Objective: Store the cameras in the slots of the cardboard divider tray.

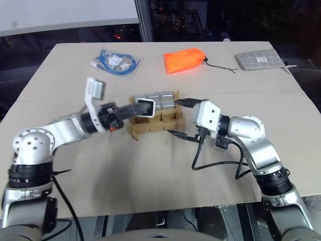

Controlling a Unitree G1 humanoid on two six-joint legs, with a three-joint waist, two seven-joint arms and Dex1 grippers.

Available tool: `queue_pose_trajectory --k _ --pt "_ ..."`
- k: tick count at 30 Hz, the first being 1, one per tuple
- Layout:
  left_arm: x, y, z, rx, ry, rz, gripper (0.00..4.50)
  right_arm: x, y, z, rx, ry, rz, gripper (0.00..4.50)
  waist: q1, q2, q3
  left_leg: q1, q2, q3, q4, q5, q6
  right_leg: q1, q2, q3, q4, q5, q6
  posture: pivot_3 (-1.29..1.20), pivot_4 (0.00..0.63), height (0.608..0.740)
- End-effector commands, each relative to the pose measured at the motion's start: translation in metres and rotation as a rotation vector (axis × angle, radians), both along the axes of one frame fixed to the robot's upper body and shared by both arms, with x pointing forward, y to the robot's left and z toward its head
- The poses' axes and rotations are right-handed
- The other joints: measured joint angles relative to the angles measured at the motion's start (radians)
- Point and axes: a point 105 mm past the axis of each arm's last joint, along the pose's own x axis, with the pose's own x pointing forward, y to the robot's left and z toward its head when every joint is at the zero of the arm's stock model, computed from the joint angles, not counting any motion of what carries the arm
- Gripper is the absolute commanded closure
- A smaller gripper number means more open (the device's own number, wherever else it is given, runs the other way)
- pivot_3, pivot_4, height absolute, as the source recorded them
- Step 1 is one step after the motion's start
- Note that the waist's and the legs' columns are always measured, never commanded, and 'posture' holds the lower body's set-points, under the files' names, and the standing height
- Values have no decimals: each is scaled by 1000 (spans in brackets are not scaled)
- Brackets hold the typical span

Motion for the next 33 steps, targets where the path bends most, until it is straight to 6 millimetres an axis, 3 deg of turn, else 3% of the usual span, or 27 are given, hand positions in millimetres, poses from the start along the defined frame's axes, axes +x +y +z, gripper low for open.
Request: queue_pose_trajectory --k 1,6,13,20,25,33 --pt "4 2 15 131 -288 -14 3732 0 -11 19 53 -45 -47 118 3 0 0 0 0 1 0 0 0 0 0 0 0 0 0 0 150 740" --pt "4 13 -15 382 -386 -80 3732 -4 -24 23 64 -27 -94 118 3 0 0 -2 1 2 -1 0 0 -2 0 0 -1 0 0 0 150 740" --pt "9 19 -33 506 -475 -146 3732 -14 -41 29 60 4 -142 118 9 0 0 -15 1 3 4 0 0 -12 0 -2 1 0 0 0 150 740" --pt "15 28 -50 530 -456 -140 3732 -30 -59 39 104 123 -184 118 20 0 0 -16 1 2 4 0 1 -12 0 -4 0 0 1 0 150 740" --pt "22 28 -63 553 -438 -142 3732 -51 -71 19 -48 354 -191 118 26 -1 0 -16 1 -2 4 -1 1 -11 0 -5 0 0 0 0 150 740" --pt "38 24 -64 550 -416 -120 3732 -69 -70 18 -76 505 -151 118 22 -1 0 -15 2 -5 9 -3 6 -9 1 -5 2 0 1 0 150 740"
